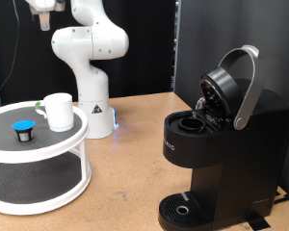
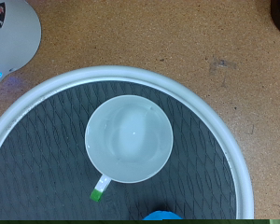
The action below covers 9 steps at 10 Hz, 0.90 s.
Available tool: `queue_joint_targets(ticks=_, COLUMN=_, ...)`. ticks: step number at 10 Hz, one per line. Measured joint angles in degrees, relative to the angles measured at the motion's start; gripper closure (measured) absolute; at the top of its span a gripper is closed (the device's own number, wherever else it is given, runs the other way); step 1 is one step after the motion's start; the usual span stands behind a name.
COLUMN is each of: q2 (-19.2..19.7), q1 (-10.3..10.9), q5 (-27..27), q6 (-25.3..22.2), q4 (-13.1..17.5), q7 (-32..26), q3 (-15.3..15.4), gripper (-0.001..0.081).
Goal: Make a cup of coffee with the keurig machine
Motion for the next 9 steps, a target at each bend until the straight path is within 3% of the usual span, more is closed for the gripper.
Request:
queue_joint_targets(ticks=3, q2=0.49, q1=-0.05, q5=-2.15, q6=1.41, q4=-0.71, q7=-2.37, q3=-0.59, gripper=0.0001)
queue_joint_targets(ticks=9, q2=4.41, q1=-0.29, q5=-3.86, q6=9.37, q4=-1.85, q7=-2.24, q3=-3.85, gripper=0.0001)
